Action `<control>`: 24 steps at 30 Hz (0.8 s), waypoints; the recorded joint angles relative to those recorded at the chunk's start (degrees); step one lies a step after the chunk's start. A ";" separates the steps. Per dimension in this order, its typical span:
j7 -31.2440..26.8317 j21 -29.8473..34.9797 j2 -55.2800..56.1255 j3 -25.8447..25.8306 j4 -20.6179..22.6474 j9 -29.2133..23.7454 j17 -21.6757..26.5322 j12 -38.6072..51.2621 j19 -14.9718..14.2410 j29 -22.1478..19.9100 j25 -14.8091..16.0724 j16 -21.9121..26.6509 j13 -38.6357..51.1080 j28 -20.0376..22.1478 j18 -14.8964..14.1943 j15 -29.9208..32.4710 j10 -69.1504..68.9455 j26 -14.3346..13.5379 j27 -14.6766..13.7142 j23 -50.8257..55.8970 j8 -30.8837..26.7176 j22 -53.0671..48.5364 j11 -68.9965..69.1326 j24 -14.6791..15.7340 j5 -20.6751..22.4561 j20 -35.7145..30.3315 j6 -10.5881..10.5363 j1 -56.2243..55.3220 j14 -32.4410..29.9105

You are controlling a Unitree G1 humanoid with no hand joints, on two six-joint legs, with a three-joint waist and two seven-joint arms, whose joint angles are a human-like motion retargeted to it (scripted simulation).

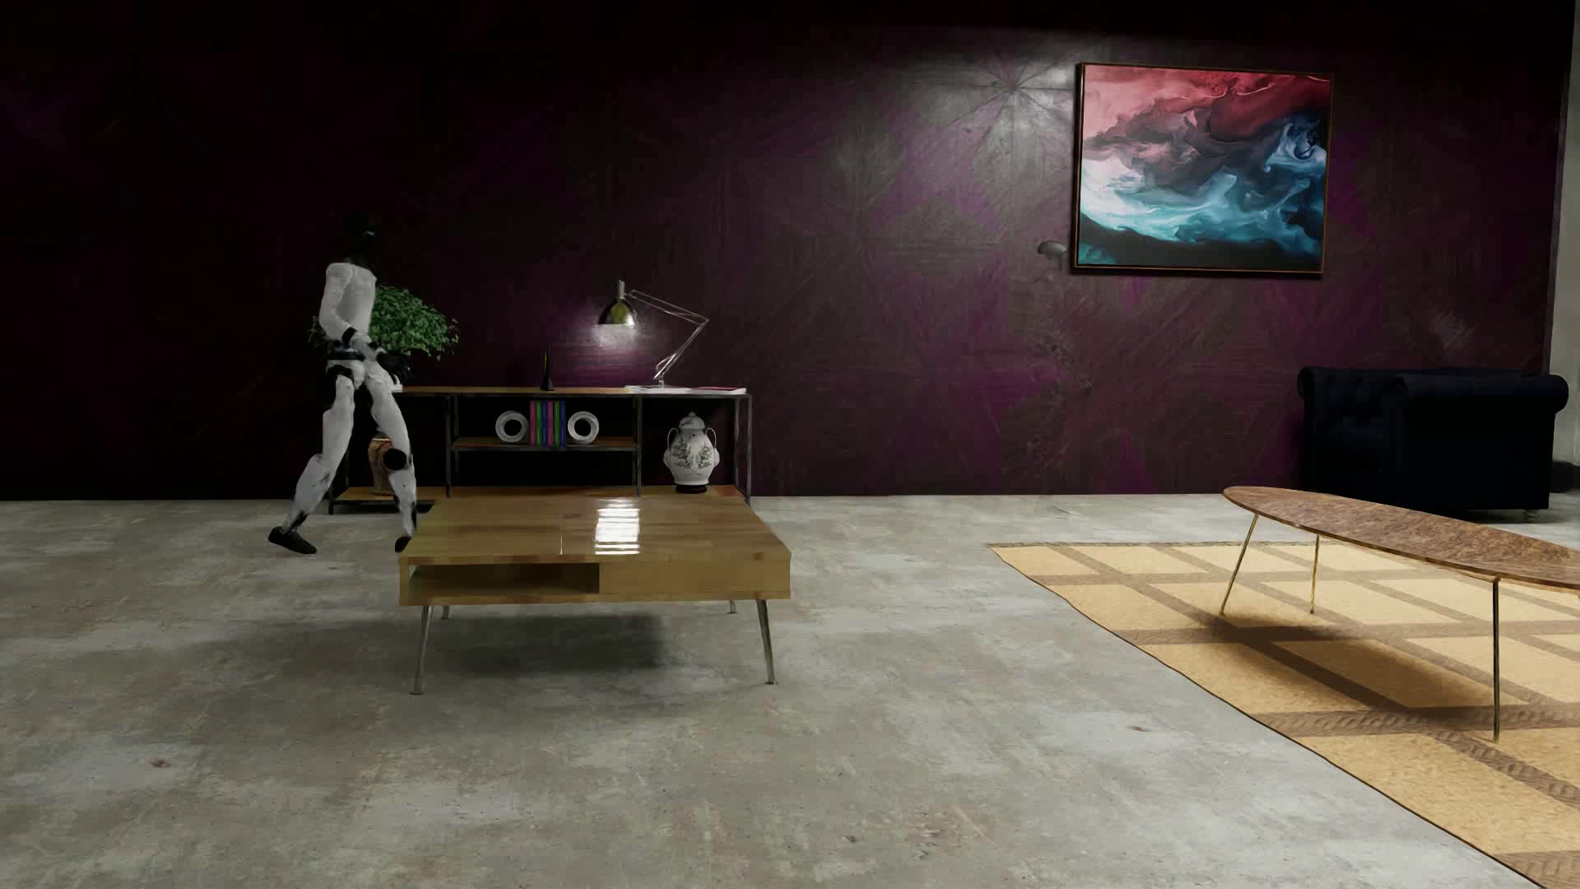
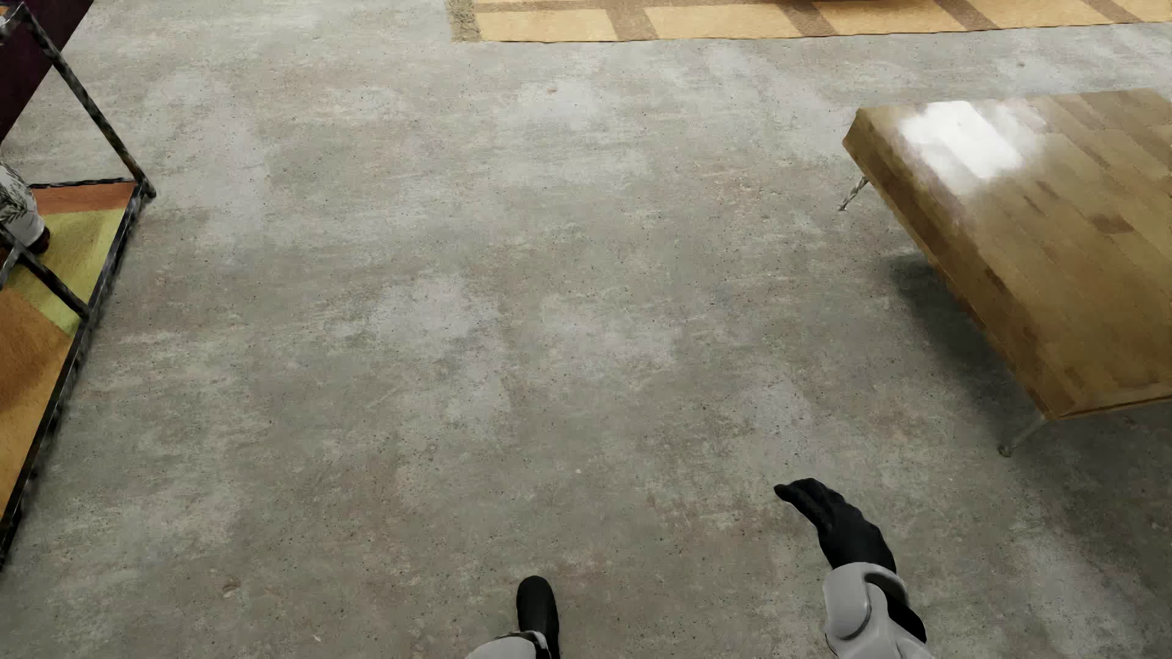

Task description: Head to the armchair

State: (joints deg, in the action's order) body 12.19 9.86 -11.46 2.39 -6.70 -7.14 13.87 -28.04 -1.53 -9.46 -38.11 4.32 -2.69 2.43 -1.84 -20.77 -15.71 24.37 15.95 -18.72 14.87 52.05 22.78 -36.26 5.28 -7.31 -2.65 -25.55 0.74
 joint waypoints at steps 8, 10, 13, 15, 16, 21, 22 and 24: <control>5.12 13.38 25.66 -1.13 13.88 -1.04 3.03 15.97 1.97 13.61 -7.10 -4.25 -6.26 8.36 10.27 18.70 -3.61 -7.31 7.63 -17.45 -6.02 -10.78 52.31 -3.44 -24.15 4.05 6.19 19.19 13.87; 2.15 6.88 32.77 -3.82 15.31 -1.48 -1.19 21.47 2.59 8.62 -3.84 -1.98 -12.03 11.46 9.49 13.08 -5.78 -11.11 8.46 -16.15 -8.87 -17.89 46.11 -0.98 -19.37 3.91 6.51 22.11 17.68; -2.10 3.25 36.77 -6.53 15.75 -1.51 -5.80 27.60 3.39 4.35 -1.73 3.65 -18.70 12.11 9.11 11.04 -6.53 -14.41 7.76 -16.72 -7.78 -29.81 19.44 2.62 -14.18 1.05 5.78 27.32 21.84; -4.14 6.80 36.48 -7.07 16.04 -1.11 -6.10 29.98 -2.10 8.21 -4.81 6.50 -20.35 12.86 8.48 16.95 -4.26 -14.99 7.30 -18.98 -4.90 -35.55 -2.88 5.07 -10.99 0.17 5.22 31.56 23.21; -4.86 8.38 36.42 -6.94 16.16 -0.95 -5.87 30.45 -11.93 11.01 -5.84 7.11 -20.82 13.39 8.07 17.11 -3.67 -14.80 6.82 -19.76 -2.74 -37.08 -9.85 5.85 -9.91 0.13 4.95 33.65 24.20; -7.03 3.96 30.33 -7.49 10.32 -0.70 -8.80 26.04 6.65 11.00 -6.22 5.84 -20.66 13.94 5.14 19.63 -17.25 -8.69 8.13 -18.47 7.55 -28.77 -6.44 5.53 -6.16 -2.00 2.67 36.43 16.85; -8.80 0.81 28.56 -7.86 7.90 -0.94 -10.25 25.10 7.21 8.15 -5.03 5.76 -20.00 12.12 -0.28 17.20 -26.91 -5.86 8.74 -18.37 9.10 -23.38 -4.97 4.73 -5.40 -3.96 1.76 32.73 9.99; -11.76 -1.37 23.23 -8.55 2.90 -1.23 -10.70 24.61 7.22 6.82 -5.58 6.52 -16.83 3.63 -12.50 12.59 -48.06 -1.53 9.51 -19.51 13.37 -11.16 -4.13 0.97 -4.35 -11.95 0.49 22.64 -1.51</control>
State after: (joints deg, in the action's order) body 0.43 8.49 11.76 -6.16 -3.79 -8.37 3.18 -3.44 5.69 -2.63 -43.69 10.84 -19.52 6.07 -14.34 -8.18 -63.77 22.84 25.46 -38.23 28.25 40.90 18.65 -35.29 0.93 -19.26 -2.16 -2.91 -0.77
